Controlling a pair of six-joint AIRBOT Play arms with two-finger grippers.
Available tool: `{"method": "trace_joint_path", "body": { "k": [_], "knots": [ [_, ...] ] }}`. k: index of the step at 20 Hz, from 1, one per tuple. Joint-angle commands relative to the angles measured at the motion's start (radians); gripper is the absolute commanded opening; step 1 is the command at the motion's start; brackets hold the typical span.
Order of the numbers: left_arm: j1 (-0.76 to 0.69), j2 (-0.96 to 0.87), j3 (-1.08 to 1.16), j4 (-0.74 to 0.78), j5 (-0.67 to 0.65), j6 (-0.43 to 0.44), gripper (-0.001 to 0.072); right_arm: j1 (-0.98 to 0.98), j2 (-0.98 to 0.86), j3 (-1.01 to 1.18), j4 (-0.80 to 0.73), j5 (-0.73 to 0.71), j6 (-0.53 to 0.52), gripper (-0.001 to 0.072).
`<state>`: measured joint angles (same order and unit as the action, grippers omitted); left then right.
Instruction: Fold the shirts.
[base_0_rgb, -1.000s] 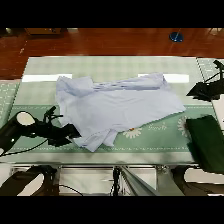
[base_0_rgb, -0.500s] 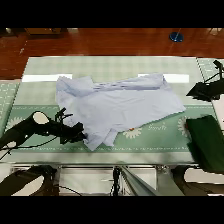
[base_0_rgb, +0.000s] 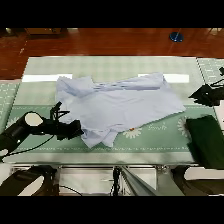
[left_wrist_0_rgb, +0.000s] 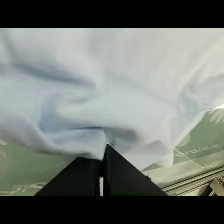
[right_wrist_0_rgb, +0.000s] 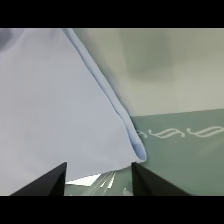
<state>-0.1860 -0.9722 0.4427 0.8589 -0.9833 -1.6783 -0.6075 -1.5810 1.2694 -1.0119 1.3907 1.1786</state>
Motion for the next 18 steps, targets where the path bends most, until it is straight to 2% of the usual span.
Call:
{"method": "trace_joint_path", "body": {
  "k": [1,5,9,11,12,14,15,17,18],
  "knots": [
    [-0.001,0.040,0.003,-0.007,-0.003,0.010,0.0020,-0.018,-0.059,0.000,0.008,0.027,-0.013,0.0486],
    [-0.001,0.050,0.021,-0.015,-0.014,0.016,0.0020,-0.018,-0.138,0.000,0.009,0.042,-0.013,0.0482],
    [-0.001,0.073,0.050,-0.015,-0.049,0.032,0.0020,-0.018,-0.168,-0.012,-0.065,0.034,0.006,0.0481],
    [-0.001,0.076,0.066,-0.015,-0.045,0.032,0.0020,-0.002,-0.169,-0.044,-0.064,-0.010,0.006,0.0460],
    [-0.001,0.076,0.074,-0.015,-0.046,0.032,0.0020,0.016,-0.169,-0.060,-0.067,-0.035,0.006,0.0416],
    [-0.001,0.076,0.092,-0.015,-0.046,0.033,0.0020,0.060,-0.169,-0.075,-0.066,-0.112,0.019,0.0381],
    [-0.001,0.076,0.101,-0.015,-0.046,0.035,0.0020,0.083,-0.168,-0.075,-0.060,-0.137,0.020,0.0297],
    [0.000,0.076,0.119,-0.015,-0.046,0.043,0.0020,0.116,-0.166,-0.075,-0.034,-0.143,0.020,0.0024],
    [0.000,0.076,0.131,-0.014,-0.046,0.049,0.0020,0.120,-0.156,-0.075,0.001,-0.130,0.014,0.0028]
  ]
}}
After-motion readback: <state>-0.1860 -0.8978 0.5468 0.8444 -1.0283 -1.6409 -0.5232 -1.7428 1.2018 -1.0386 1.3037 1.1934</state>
